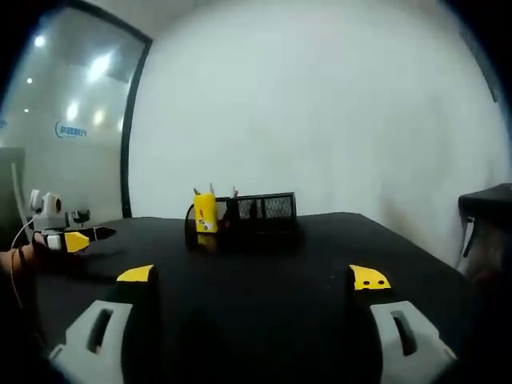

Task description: Pick up pens and glue sticks and place them into the holder.

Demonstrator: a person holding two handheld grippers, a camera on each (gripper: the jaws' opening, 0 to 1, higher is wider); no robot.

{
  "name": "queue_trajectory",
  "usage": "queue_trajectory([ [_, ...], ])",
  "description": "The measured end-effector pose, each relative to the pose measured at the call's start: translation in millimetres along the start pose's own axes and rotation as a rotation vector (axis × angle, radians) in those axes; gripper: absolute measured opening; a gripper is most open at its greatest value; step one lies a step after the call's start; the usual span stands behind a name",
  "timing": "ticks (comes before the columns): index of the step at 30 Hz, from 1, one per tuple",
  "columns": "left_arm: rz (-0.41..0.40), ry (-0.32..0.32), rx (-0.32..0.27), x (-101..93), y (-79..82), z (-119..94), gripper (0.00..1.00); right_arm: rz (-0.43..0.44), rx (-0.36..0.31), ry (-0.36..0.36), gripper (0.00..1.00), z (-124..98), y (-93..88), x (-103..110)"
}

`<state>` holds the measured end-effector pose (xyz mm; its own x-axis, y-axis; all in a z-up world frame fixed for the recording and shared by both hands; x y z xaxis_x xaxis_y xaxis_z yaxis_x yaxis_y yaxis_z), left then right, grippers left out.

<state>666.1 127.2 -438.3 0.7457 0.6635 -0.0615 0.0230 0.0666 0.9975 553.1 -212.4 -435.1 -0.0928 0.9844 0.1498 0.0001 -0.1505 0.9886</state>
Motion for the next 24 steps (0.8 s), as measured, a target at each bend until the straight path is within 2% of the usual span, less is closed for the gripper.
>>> queue_trajectory([
  [2,-0.056,-0.018,-0.021,-0.3,2.4,-1,0.96,0.004,-0.006,0.001,0.90,0,0.6,0],
  [6,-0.181,0.029,-0.056,3.7,6.9,-3,0.96,0.014,-0.020,0.005,0.90,-1,1.9,0],
  [9,-0.217,0.031,-0.102,6.6,11.5,-8,0.96,0.019,-0.022,0.009,0.90,-1,2.1,1],
  [12,-0.192,0.048,-0.154,8.4,16.7,-12,0.96,0.020,-0.022,0.011,0.90,0,2.0,1],
  [14,-0.154,0.059,-0.227,9.2,21.3,-14,0.96,0.018,-0.019,0.013,0.90,0,1.7,2],
  [15,-0.144,0.061,-0.244,9.4,22.4,-16,0.96,0.018,-0.016,0.013,0.90,0,1.4,2],
  [20,-0.145,0.067,-0.260,3.4,26.0,-21,0.96,0.017,-0.014,0.017,0.90,0,1.2,3],
  [22,-0.109,0.088,-0.230,3.8,24.3,-19,0.96,0.014,-0.008,0.008,0.91,0,0.8,2],
  [24,-0.102,0.081,-0.197,1.5,20.9,-16,0.96,0.009,0.001,-0.003,0.91,1,0.1,1],
])
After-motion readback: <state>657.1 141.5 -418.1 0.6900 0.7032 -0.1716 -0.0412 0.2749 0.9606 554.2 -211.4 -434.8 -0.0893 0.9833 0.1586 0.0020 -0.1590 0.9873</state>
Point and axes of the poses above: the point that each gripper's makers call its tool centre point, and the gripper's own axes: z roughly forward along the fingers, x roughly to its left, y roughly out of its top, the point moved 10 cm from there along -z, roughly backward along the fingers, and after that the axes turned 4 degrees about z, right-handed, at the moved point
